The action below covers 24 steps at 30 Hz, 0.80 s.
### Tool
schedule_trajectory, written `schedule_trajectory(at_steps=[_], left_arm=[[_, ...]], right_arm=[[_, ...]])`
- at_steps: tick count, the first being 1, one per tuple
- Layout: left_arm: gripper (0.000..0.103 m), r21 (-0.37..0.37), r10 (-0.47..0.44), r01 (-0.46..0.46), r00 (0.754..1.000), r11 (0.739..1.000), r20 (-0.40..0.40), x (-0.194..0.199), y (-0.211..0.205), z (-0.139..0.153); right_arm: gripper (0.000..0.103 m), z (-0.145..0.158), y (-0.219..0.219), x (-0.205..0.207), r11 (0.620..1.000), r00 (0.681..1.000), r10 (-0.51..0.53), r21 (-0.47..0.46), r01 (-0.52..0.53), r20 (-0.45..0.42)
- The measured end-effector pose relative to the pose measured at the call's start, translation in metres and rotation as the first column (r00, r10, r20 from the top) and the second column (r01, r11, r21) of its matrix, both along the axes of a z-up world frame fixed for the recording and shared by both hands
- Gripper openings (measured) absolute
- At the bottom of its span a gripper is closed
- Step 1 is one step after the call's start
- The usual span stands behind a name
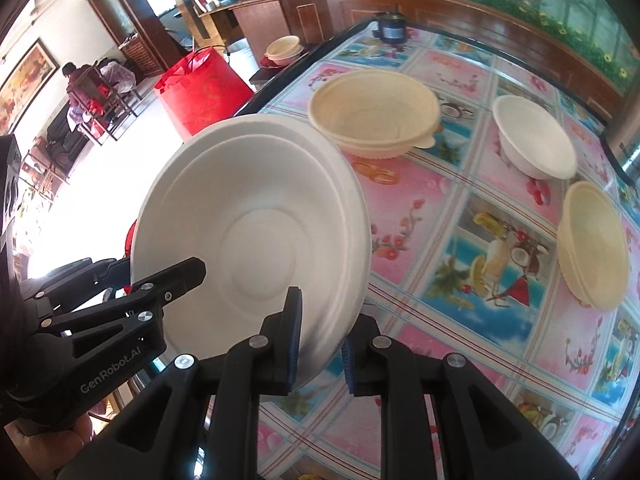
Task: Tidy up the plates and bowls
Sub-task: 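Carry the white paper plate with the right gripper toward the red plate stack, then lower the white paper plate onto the red scalloped plate stack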
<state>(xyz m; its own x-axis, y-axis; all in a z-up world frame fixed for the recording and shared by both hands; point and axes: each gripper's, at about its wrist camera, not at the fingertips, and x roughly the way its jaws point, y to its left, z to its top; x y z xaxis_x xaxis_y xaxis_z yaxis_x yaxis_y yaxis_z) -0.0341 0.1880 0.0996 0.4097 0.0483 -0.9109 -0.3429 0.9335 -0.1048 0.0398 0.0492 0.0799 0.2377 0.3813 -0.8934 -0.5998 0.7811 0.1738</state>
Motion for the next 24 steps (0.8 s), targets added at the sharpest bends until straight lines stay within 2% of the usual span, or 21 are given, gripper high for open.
schedule_trajectory(at_steps=[11, 24], left_arm=[[0.035, 0.005, 0.041, -0.041, 0.998, 0.999, -0.038, -0.005, 0.038, -0.011], [0.035, 0.008, 0.042, -0.042, 0.997, 0.999, -0.072, -0.010, 0.071, -0.026]], right_arm=[[0.019, -0.007, 0.040, 0.000, 0.999, 0.998, 0.048, -0.002, -0.048, -0.033], [0.019, -0.021, 0.076, -0.007, 0.997, 0.995, 0.078, -0.021, -0.080, -0.067]])
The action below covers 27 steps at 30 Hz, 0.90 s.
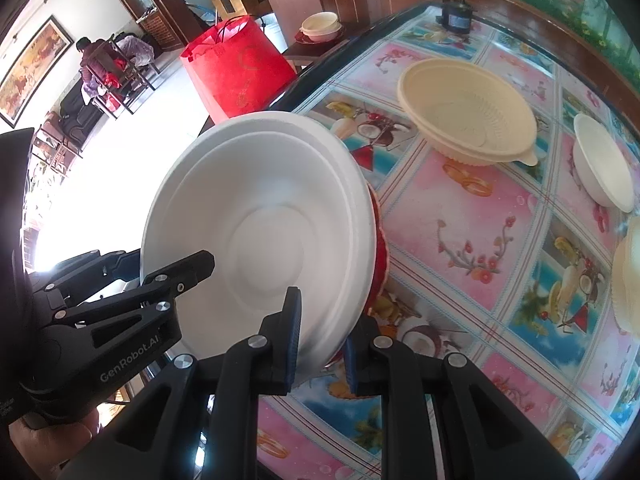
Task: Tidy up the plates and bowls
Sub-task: 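Lower the white paper plate onto the red scalloped plate stack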
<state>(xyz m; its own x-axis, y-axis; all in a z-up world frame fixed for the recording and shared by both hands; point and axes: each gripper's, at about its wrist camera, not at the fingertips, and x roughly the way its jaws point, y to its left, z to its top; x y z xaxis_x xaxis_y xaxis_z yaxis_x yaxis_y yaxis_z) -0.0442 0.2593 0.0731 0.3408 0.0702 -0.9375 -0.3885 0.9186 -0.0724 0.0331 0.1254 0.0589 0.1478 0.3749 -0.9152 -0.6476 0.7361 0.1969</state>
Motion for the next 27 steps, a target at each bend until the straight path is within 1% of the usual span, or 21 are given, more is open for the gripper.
schedule_trajectory(at_steps=[6, 11, 17, 22, 23, 25, 26, 27], left_arm=[[0.035, -0.022, -0.053, 0.052, 0.998, 0.998, -0.025, 0.003, 0.009, -0.020], [0.035, -0.028, -0.072, 0.071, 0.997, 0.997, -0.034, 0.003, 0.013, -0.024], [0.035, -0.029, -0.079, 0.078, 0.996, 0.997, -0.032, 0.001, 0.018, -0.024], [0.035, -0.044, -0.049, 0.048, 0.999, 0.998, -0.023, -0.001, 0.022, -0.024], [0.036, -0.047, -0.045, 0.044, 0.999, 0.998, -0.020, -0.001, 0.023, -0.022], [0.043, -0.045, -0.043, 0.042, 0.999, 0.998, -0.008, -0.002, 0.023, -0.020], [0.050, -0.039, -0.042, 0.041, 0.999, 0.998, -0.003, -0.002, 0.024, -0.019], [0.053, -0.035, -0.038, 0.038, 0.999, 0.999, 0.001, -0.003, 0.025, -0.018]], right_arm=[[0.019, -0.010, 0.006, 0.000, 1.000, 1.000, -0.018, -0.015, 0.018, -0.010], [0.019, -0.020, 0.008, 0.000, 0.999, 0.998, -0.047, -0.029, 0.046, -0.033], [0.019, -0.024, 0.011, 0.001, 0.998, 0.998, -0.054, -0.028, 0.053, -0.039], [0.019, -0.025, 0.009, -0.001, 0.998, 0.998, -0.052, -0.036, 0.050, -0.030], [0.019, -0.025, 0.008, -0.001, 0.998, 0.998, -0.053, -0.035, 0.052, -0.030], [0.019, -0.024, 0.006, -0.001, 0.998, 0.998, -0.058, -0.034, 0.057, -0.027], [0.019, -0.024, 0.005, -0.001, 0.998, 0.998, -0.061, -0.030, 0.060, -0.027], [0.020, -0.024, 0.003, -0.001, 0.998, 0.997, -0.065, -0.023, 0.065, -0.028]])
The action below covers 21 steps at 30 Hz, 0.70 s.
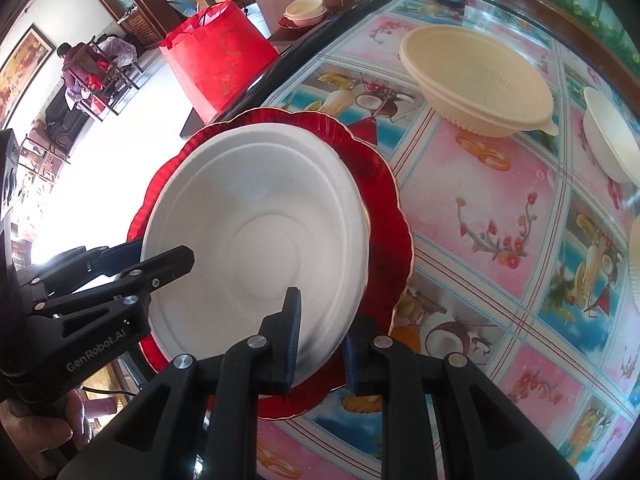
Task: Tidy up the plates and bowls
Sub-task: 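Lower the white paper plate onto the red scalloped plate stack, then open the right gripper and withdraw from the plate stack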
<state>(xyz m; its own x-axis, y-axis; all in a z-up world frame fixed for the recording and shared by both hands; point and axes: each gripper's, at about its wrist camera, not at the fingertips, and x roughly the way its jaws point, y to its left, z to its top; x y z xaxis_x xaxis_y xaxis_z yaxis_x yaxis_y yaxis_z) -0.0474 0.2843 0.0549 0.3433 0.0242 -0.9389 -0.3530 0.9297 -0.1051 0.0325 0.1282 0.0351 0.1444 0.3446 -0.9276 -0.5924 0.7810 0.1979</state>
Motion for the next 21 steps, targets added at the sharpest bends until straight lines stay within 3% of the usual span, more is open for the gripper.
schedule_trajectory(at_steps=[2, 5, 10, 21], left_arm=[[0.053, -0.009, 0.015, -0.015, 1.000, 1.000, 0.013, -0.002, 0.003, 0.001], [0.053, -0.014, 0.033, -0.032, 0.999, 0.999, 0.024, -0.003, 0.007, 0.003], [0.053, -0.016, 0.041, -0.041, 0.998, 0.999, 0.040, -0.003, 0.008, 0.007], [0.059, -0.015, 0.036, -0.035, 0.997, 0.999, 0.071, 0.001, 0.005, 0.021]], right_arm=[[0.024, 0.001, -0.002, 0.000, 1.000, 1.000, -0.008, 0.006, 0.008, -0.001], [0.038, 0.001, -0.004, 0.000, 1.000, 1.000, -0.014, 0.003, 0.014, 0.004], [0.039, 0.005, -0.005, 0.000, 1.000, 1.000, -0.021, 0.013, 0.021, 0.006], [0.062, 0.022, -0.013, 0.004, 0.996, 0.998, -0.048, 0.071, 0.046, 0.029]])
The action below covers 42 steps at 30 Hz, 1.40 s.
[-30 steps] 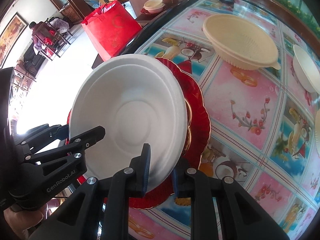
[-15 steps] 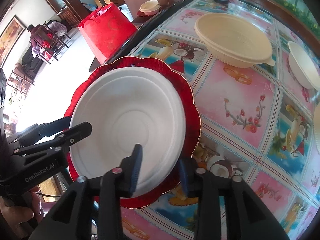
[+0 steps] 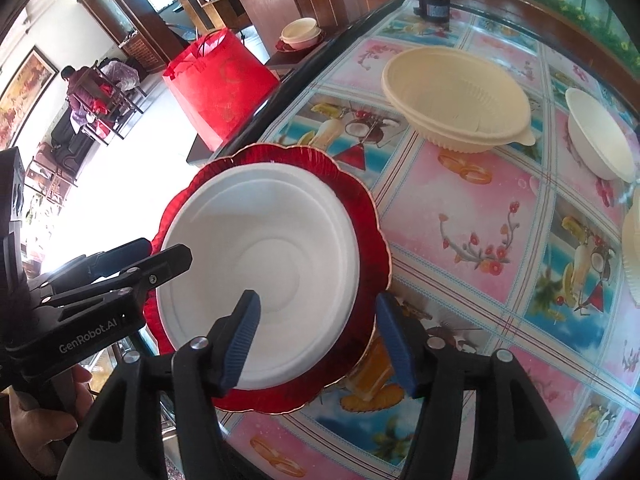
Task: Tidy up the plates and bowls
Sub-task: 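Open the right gripper and withdraw from the plate stack, then move the right tool toward the beige ribbed plastic plate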
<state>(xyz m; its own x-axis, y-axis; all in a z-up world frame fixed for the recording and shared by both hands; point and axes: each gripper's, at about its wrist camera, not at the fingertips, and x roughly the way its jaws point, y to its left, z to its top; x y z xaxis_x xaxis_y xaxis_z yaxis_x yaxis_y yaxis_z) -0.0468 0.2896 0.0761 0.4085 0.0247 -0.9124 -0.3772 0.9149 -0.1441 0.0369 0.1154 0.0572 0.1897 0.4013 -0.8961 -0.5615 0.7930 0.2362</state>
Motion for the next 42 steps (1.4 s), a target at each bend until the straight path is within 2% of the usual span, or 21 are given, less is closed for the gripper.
schedule_trajectory(at_steps=[7, 12, 28, 42], left_arm=[[0.060, 0.004, -0.029, 0.029, 0.999, 1.000, 0.021, 0.007, -0.009, 0.013], [0.066, -0.002, -0.057, 0.057, 0.997, 0.998, 0.043, 0.017, -0.022, 0.021], [0.066, -0.010, -0.131, 0.132, 0.989, 0.991, 0.065, 0.048, -0.067, 0.031], [0.066, -0.015, -0.251, 0.252, 0.965, 0.967, 0.074, 0.084, -0.142, 0.037]], right_arm=[[0.074, 0.005, -0.022, 0.009, 0.998, 0.998, -0.068, 0.017, 0.068, 0.005], [0.079, 0.004, -0.044, 0.017, 0.991, 0.991, -0.136, 0.009, 0.136, 0.001], [0.083, 0.006, -0.105, 0.031, 0.962, 0.962, -0.272, -0.022, 0.272, 0.017], [0.086, 0.017, -0.171, 0.051, 0.927, 0.926, -0.372, -0.026, 0.374, 0.062]])
